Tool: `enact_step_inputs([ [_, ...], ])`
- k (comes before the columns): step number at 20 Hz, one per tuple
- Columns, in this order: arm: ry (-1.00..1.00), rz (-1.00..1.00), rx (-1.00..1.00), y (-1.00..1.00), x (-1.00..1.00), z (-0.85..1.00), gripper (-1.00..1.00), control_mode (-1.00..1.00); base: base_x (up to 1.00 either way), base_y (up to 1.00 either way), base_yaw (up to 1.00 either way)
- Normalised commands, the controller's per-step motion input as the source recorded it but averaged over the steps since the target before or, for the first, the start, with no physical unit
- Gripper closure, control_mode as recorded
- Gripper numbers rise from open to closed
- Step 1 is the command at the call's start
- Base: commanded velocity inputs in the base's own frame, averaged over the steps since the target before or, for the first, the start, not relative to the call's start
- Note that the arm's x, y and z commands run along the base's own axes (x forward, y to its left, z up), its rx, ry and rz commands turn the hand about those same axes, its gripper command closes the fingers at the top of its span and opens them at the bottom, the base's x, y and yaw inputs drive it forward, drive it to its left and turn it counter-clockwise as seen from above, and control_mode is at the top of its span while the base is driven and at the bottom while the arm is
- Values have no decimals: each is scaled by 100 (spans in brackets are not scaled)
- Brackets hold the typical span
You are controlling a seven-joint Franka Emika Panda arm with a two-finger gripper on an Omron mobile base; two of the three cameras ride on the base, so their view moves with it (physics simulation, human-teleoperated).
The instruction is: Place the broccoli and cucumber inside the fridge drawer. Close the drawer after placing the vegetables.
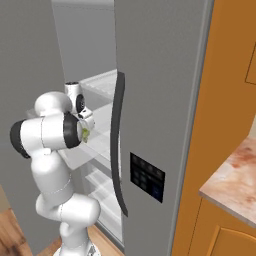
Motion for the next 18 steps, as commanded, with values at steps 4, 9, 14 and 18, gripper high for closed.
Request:
enact_step_inputs([
  [4,0,0,0,0,-20,-37,-100,-100,0,0,0],
  [9,-1,0,0,8,-14,13,-100,-100,0,0,0],
  [14,-12,1,0,13,-34,77,-100,-100,0,0,0],
  [18,-20,3,0,2,-38,98,-100,-100,0,0,0],
])
